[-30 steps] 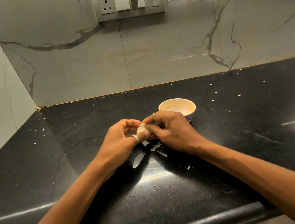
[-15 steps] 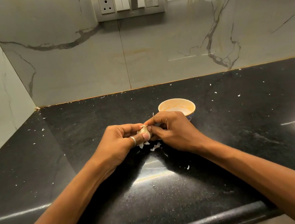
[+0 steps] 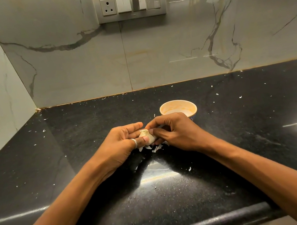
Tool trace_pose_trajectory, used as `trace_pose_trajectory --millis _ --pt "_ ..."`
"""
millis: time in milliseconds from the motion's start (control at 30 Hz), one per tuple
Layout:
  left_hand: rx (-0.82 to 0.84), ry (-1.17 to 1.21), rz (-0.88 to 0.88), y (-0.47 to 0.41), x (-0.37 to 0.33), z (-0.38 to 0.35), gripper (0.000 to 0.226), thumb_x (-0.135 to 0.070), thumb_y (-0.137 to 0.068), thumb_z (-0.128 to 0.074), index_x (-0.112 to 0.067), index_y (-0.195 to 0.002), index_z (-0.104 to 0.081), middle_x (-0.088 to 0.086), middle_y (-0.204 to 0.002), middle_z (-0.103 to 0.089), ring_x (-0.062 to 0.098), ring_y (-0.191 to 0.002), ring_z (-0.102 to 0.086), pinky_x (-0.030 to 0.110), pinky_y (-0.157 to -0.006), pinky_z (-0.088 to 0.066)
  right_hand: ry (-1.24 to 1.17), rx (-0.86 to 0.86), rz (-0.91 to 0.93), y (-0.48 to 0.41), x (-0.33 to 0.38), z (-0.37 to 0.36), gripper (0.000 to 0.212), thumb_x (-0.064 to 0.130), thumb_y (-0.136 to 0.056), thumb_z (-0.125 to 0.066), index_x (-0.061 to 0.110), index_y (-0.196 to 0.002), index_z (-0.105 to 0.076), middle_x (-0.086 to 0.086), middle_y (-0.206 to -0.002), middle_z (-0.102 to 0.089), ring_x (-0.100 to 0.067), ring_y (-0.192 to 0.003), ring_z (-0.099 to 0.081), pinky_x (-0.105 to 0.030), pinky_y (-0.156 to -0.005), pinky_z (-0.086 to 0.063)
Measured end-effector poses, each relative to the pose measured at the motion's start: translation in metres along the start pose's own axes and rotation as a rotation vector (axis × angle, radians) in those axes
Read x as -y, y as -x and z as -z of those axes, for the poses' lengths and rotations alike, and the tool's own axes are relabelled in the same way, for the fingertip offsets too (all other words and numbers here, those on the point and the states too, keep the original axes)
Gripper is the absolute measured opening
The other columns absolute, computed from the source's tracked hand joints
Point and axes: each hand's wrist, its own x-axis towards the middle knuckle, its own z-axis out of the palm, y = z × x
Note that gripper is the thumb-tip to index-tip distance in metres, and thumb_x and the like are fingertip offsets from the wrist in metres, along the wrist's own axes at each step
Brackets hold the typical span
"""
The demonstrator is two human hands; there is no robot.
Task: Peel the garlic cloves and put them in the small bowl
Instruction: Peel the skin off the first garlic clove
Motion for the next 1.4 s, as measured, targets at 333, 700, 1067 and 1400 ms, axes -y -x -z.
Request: trace_pose_trajectory --millis 333,700,1067,1400 --pt "0.057 -0.034 0.022 -0.002 -0.001 0.004 0.061 0.016 -0.09 -0.058 0.002 -0.147 -0.042 0.007 -0.126 -0.069 0.017 -0.114 -0.068 0.029 -0.104 -0.049 0.313 -0.025 0.235 0.0 0.003 0.003 0.008 0.009 -0.091 -0.072 0.01 -0.098 -0.075 0.021 -0.085 -0.06 0.003 -0.078 -0.059 -0.009 -0.074 -0.041" --pt "0.112 -0.009 -0.012 0.001 -0.005 0.002 0.051 0.015 -0.091 -0.058 -0.002 -0.139 -0.052 0.01 -0.121 -0.072 0.022 -0.112 -0.069 0.028 -0.096 -0.055 0.459 -0.053 0.325 0.001 0.004 -0.006 0.008 0.011 -0.098 -0.06 0.007 -0.096 -0.067 -0.002 -0.088 -0.063 -0.012 -0.076 -0.055 -0.025 -0.07 -0.045" --pt "-0.111 -0.078 -0.026 0.006 -0.007 -0.006 0.036 -0.011 -0.078 -0.084 -0.011 -0.11 -0.068 0.007 -0.1 -0.076 0.018 -0.088 -0.075 0.026 -0.077 -0.058 0.309 -0.115 0.048 -0.002 0.002 -0.01 0.011 0.012 -0.096 -0.06 0.013 -0.092 -0.07 0.007 -0.083 -0.071 -0.008 -0.075 -0.067 -0.036 -0.072 -0.056" --pt "-0.154 0.239 -0.037 0.002 -0.005 -0.002 0.021 0.003 -0.087 -0.068 -0.001 -0.108 -0.068 0.018 -0.104 -0.075 0.031 -0.1 -0.073 0.036 -0.092 -0.059 0.326 -0.136 -0.002 -0.002 0.002 -0.009 0.012 0.009 -0.098 -0.058 0.009 -0.09 -0.068 0.002 -0.075 -0.069 -0.011 -0.066 -0.069 -0.042 -0.072 -0.057"
